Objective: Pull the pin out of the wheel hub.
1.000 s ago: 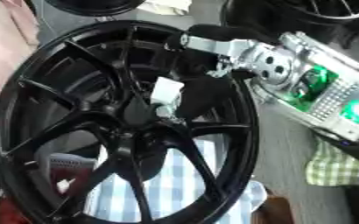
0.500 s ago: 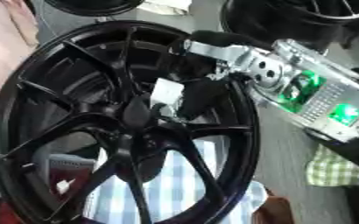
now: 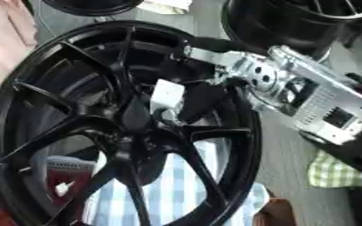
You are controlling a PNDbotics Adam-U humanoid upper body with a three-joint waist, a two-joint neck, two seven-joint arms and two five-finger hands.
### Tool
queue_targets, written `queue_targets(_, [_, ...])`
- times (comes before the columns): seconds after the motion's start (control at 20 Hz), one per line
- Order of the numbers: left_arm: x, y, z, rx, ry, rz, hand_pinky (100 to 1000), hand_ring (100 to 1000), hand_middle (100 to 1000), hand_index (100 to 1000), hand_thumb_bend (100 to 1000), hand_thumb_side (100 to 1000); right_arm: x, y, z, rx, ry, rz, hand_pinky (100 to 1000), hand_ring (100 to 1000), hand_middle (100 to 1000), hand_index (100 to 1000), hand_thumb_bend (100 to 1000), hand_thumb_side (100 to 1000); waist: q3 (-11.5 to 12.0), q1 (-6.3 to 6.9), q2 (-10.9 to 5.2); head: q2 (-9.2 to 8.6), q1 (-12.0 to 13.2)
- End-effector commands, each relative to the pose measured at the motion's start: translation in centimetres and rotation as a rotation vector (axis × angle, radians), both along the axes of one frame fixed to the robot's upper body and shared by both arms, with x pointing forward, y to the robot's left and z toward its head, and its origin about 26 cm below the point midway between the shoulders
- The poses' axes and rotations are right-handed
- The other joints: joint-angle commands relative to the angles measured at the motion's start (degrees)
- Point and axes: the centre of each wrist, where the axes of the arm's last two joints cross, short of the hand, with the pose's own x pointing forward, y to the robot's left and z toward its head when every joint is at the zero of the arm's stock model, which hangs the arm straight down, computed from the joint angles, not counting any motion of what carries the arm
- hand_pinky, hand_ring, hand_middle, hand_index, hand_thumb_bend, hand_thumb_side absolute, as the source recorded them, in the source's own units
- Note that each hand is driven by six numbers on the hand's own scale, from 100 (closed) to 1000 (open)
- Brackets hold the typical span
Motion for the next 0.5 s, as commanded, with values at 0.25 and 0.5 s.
queue_targets(0.25, [-0.21,-0.25,0.84,0.024,-0.027,-0.014,770,709,615,766,176,666,0.06,-0.16,0.68,-0.009,-0.015,-0.009,826,850,697,777,427,251,0.17,0.43,-0.75,-1.01,-0.17])
queue_targets(0.5, [-0.22,-0.23,0.84,0.026,-0.027,-0.015,771,710,616,766,173,668,0.05,-0.18,0.76,-0.004,-0.024,-0.017,816,833,635,746,417,263,0.11,0.45,-0.86,-0.94,0.02])
